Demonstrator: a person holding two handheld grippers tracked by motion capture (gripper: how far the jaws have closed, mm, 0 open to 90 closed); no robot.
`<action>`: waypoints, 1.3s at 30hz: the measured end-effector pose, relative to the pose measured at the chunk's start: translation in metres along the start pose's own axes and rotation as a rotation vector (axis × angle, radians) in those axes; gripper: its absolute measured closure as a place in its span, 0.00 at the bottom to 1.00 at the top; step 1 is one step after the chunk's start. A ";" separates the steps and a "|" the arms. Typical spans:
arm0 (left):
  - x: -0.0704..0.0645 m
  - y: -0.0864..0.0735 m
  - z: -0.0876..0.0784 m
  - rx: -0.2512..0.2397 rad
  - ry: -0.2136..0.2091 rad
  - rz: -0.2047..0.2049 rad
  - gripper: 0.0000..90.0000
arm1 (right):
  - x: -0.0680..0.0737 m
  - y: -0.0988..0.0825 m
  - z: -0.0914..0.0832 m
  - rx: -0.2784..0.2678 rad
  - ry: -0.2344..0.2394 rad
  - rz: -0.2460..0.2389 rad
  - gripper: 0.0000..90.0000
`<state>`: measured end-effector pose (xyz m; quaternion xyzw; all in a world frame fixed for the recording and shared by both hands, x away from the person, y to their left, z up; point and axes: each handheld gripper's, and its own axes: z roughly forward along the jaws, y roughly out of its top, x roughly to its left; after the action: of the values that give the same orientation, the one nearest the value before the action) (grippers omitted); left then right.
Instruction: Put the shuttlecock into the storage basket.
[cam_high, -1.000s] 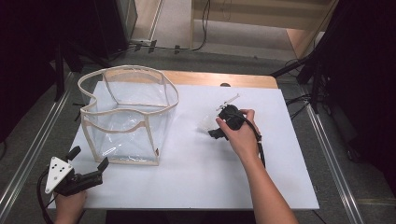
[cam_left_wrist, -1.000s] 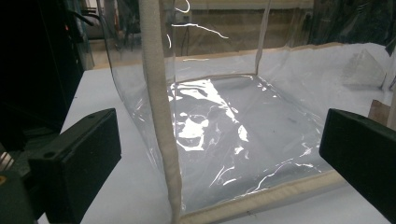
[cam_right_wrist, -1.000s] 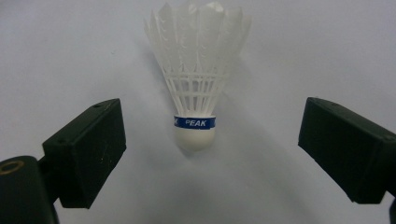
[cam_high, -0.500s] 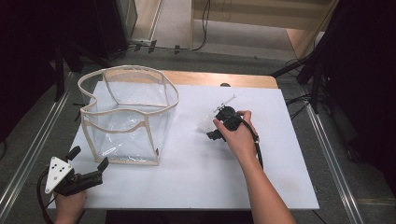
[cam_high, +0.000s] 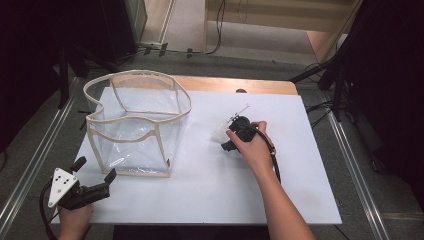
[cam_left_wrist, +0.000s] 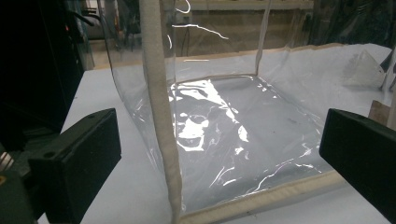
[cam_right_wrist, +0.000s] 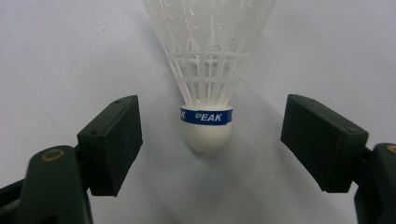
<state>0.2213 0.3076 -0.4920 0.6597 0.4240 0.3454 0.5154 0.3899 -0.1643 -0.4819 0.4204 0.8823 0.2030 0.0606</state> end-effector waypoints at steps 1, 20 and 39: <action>0.000 0.000 0.000 0.000 0.000 0.000 0.00 | 0.000 0.000 0.001 0.001 -0.002 0.001 0.22; 0.000 0.000 0.000 0.000 0.000 0.000 0.00 | 0.001 0.002 0.007 0.031 -0.027 0.004 0.46; -0.001 0.000 0.000 0.000 0.001 0.006 0.00 | 0.002 0.003 0.005 0.035 -0.035 -0.015 0.69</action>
<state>0.2213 0.3068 -0.4920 0.6610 0.4223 0.3470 0.5141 0.3922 -0.1593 -0.4854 0.4180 0.8877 0.1799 0.0701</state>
